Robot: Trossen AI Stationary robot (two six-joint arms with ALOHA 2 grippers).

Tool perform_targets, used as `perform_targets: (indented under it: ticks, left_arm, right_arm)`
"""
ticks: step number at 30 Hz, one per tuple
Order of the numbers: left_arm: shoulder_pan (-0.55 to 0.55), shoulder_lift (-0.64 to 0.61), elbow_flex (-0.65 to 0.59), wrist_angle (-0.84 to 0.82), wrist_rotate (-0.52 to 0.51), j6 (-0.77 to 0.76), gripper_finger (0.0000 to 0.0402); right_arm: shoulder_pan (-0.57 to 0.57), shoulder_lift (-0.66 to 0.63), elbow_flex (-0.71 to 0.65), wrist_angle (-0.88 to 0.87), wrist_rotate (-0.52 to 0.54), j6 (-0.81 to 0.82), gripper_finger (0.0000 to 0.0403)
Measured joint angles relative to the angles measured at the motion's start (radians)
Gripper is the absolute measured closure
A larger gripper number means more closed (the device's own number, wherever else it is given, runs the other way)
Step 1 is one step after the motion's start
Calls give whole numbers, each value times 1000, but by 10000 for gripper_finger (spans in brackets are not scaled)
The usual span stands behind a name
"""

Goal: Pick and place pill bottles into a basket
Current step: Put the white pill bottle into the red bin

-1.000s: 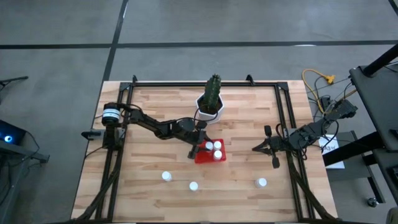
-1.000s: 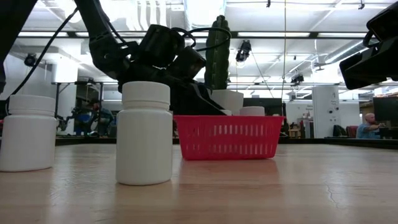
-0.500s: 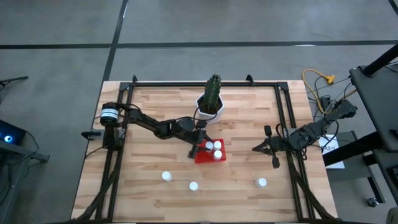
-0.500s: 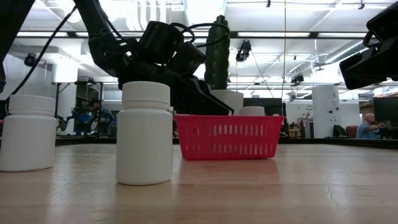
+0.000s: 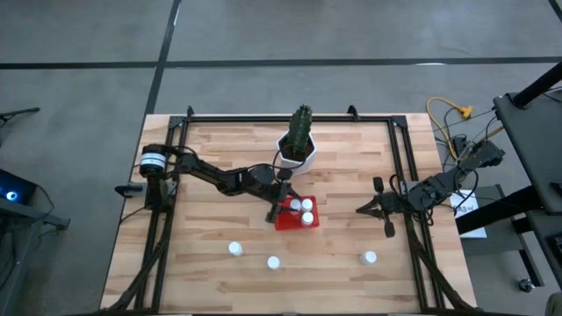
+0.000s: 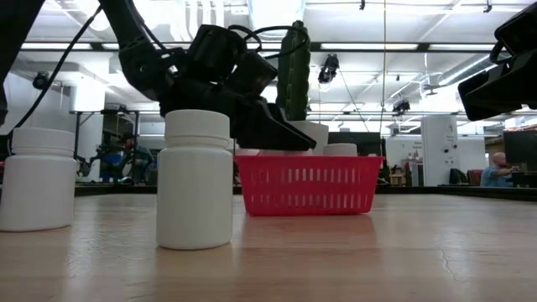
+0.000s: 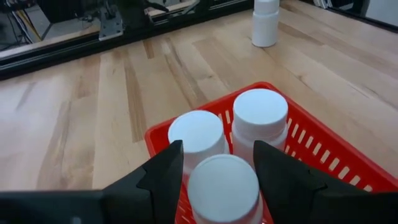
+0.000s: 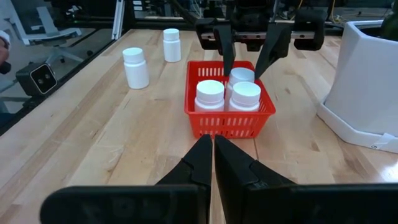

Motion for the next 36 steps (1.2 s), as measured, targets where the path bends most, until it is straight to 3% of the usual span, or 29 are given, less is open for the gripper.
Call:
perform_targets:
  ticks: [12,21,25,33,36]
  left_arm:
    - [-1,-102,4,-85,0,-4,223]
    - [-32,-141,2,-109,97,-79,228]
    - [-34,-142,3,-137,98,-79,264]
    - [-35,-142,2,-150,147,-81,380]
    - [-35,-142,1,-151,147,-81,397]
  right_arm:
    - [0,0,0,0,-2,-1,394]
    - [0,1,0,0,-2,-2,394]
    - [0,1,0,0,-2,0,394]
    - [0,1,0,0,-2,-2,394]
    - [0,1,0,0,-2,-2,394]
